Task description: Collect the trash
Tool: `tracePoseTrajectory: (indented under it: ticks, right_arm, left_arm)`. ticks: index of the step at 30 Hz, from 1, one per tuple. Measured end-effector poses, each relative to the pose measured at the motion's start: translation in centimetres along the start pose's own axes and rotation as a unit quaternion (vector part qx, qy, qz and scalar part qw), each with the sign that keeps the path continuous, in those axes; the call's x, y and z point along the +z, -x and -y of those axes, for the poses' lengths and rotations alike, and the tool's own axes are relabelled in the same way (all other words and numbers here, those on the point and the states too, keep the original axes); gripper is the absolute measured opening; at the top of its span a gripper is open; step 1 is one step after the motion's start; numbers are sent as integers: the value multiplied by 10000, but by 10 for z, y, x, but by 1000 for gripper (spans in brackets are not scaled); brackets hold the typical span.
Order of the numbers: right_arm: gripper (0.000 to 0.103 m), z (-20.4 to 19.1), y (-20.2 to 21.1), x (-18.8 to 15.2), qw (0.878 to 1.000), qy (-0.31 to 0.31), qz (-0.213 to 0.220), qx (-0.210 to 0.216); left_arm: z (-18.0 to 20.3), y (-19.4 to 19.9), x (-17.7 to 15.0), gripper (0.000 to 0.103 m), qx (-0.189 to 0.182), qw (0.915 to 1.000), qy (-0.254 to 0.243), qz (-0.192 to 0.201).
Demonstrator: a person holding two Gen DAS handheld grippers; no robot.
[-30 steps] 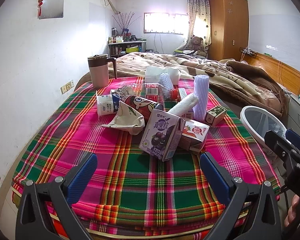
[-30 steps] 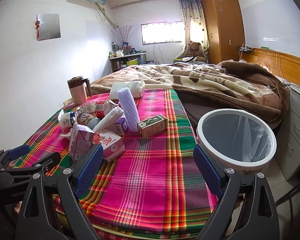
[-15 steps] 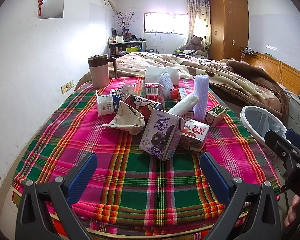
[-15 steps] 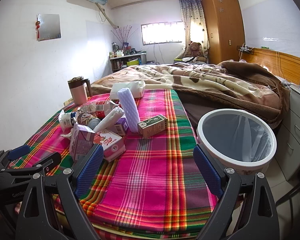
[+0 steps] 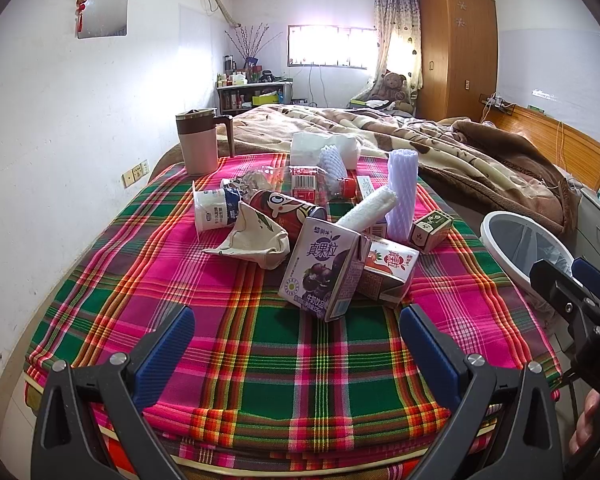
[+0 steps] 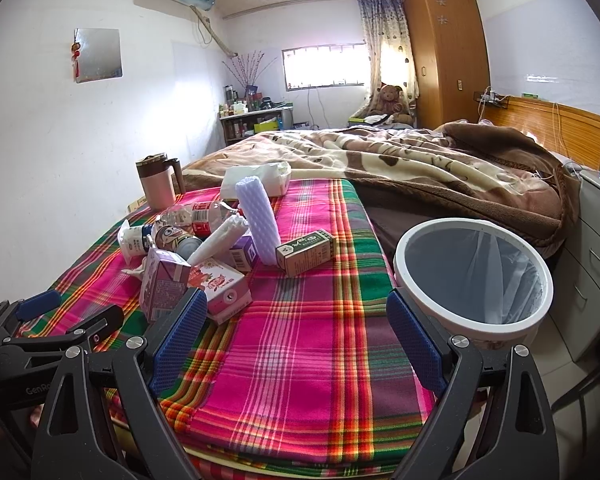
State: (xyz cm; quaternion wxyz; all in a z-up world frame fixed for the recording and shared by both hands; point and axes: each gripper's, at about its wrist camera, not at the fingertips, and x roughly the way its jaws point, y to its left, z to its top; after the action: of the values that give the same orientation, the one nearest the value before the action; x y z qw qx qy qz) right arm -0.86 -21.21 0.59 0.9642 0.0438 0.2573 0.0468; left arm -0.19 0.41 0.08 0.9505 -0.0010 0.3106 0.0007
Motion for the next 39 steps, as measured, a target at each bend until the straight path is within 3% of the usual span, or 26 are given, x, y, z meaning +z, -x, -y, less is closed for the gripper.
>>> tracePoseTrajectory:
  ticks: [31,39]
  right_arm:
    - [93,2,-15,2,9999,-26,-146,-65]
    - [93,14,-51,11,9987,-152,-381,-296]
  left_arm:
    - [-3,-19,2,103,-40,9999,4,-150]
    - [-17,-50,4,103,-453,9974,94,-552]
